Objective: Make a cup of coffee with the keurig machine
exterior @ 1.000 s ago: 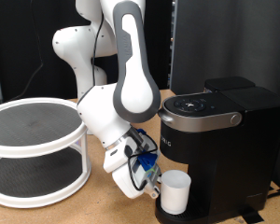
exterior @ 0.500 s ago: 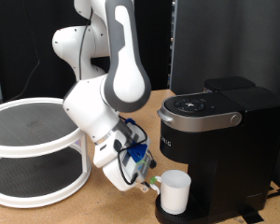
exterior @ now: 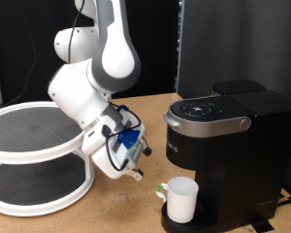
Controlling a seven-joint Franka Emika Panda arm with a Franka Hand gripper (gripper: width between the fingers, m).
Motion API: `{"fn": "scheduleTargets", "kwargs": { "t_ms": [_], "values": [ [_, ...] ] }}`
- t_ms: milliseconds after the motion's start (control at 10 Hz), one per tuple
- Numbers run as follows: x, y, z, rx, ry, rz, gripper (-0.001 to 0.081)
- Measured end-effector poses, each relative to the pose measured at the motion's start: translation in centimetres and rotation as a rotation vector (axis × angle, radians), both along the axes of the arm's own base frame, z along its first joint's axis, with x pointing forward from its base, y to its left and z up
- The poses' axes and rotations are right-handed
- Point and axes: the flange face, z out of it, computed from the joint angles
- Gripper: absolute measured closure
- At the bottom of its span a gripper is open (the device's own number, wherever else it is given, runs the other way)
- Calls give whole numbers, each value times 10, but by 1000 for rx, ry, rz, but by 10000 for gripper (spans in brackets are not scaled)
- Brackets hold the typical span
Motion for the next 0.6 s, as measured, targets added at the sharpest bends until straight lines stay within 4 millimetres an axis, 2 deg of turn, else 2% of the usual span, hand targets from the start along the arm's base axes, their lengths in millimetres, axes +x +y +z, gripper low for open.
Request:
{"fn": "scheduleTargets", "kwargs": {
  "t_ms": [200,400,600],
  "values": [
    [-10,-6,19,5,-27,-11,3],
    [-11,-6,16,1,-17,18,3],
    [-18,-16,21,44,-14,73,3]
  ]
}}
